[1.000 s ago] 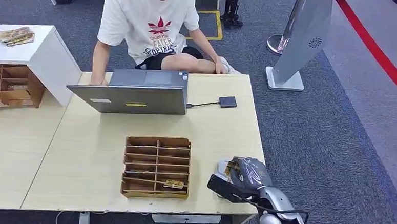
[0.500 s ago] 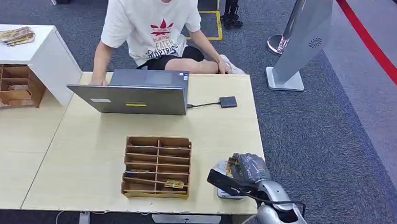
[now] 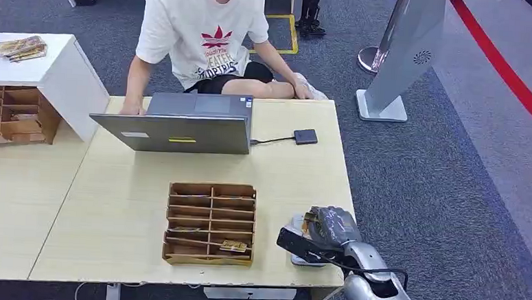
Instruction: Pass the card to the sensor for recognition and then transmit it.
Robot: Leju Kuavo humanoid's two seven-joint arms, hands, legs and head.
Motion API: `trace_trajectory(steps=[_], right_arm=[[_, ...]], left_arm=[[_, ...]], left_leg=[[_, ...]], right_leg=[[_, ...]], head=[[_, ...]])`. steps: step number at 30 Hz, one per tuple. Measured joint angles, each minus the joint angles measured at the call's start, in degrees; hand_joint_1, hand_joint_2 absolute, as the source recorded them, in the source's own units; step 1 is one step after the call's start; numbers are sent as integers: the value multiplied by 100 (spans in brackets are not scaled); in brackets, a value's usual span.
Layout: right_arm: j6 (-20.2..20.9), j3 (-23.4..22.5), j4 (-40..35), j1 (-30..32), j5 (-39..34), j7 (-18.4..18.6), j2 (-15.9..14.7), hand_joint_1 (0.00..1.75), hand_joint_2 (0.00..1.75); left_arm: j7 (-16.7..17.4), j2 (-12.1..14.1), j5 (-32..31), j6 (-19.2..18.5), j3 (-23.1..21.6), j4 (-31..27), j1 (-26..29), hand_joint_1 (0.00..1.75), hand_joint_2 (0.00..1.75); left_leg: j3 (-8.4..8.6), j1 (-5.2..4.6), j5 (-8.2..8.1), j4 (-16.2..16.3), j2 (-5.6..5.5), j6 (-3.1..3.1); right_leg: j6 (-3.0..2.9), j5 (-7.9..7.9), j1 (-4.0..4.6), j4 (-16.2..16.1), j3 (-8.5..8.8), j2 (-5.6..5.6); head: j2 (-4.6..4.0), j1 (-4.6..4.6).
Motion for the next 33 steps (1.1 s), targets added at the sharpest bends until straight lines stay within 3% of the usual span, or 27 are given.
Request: trace_trajectory(steps=[33], right_arm=[[22, 87, 192, -112, 0, -9, 2, 175, 175]], left_arm=[[0, -2, 0, -2, 9, 0, 1, 0, 0]], left_leg=[[9, 0, 0, 0, 0, 0]], right_leg=[[0, 0, 0, 0, 8, 1]], head=[[0, 0]])
